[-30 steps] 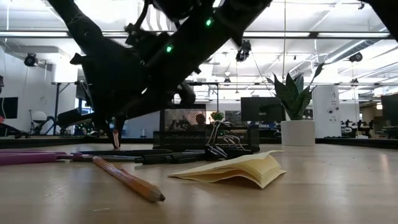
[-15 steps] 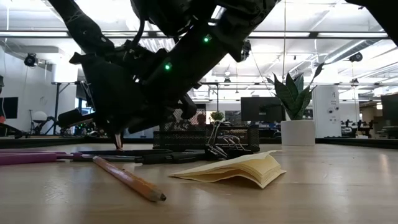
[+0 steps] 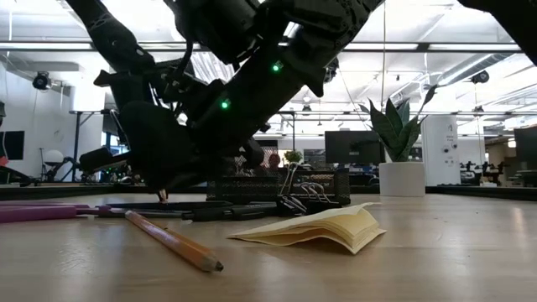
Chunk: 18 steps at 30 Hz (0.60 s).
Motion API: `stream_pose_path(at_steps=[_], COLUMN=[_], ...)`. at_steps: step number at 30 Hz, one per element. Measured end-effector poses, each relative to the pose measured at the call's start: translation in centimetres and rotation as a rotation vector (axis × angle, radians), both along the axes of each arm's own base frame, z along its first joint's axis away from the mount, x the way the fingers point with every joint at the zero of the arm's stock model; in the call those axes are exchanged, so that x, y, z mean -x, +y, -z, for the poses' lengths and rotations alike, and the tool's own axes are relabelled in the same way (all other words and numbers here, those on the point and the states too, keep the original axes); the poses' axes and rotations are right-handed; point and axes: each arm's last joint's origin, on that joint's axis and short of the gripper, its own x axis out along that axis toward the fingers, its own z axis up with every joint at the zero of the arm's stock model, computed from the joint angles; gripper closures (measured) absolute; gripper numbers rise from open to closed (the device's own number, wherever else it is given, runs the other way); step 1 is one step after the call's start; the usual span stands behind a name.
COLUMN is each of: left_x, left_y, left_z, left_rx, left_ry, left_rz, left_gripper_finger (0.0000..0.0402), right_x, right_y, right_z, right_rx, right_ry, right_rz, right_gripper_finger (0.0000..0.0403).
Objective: Pick and place office supplies into organizer
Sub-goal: Put the top pencil into the desk organizer
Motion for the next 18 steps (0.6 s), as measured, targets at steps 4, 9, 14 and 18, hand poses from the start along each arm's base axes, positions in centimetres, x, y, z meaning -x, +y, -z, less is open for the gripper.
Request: stream_pose_path(at_steps=[4, 9, 14, 18], left_x=[-0.01, 0.05, 0.15, 0.17], left_y=[-0.04, -0.06, -0.08, -0.08], left_z=[0.00, 0.06, 0.14, 0.15], left_rx=[-0.001, -0.001, -0.001, -0.001], left_ry=[-0.001, 0.002, 0.007, 0.009], left_rz=[0.002, 0.002, 0.004, 0.004], left_gripper_finger=[0.0401, 0.0402, 0.0402, 0.0402], right_x=[-0.07, -0.09, -0.07, -0.05], right_y=[-0.39, -0.48, -0.46, -0.47], right_z=[0.00, 0.00, 0.01, 0.03], right_rx=[0.000, -0.003, -0.006, -0.007], right_ry=[0.000, -0.001, 0.000, 0.001], right_rz=[0.008, 0.011, 0.013, 0.014], right_gripper_finger=[0.0245, 0.0280, 0.0313, 0.0331])
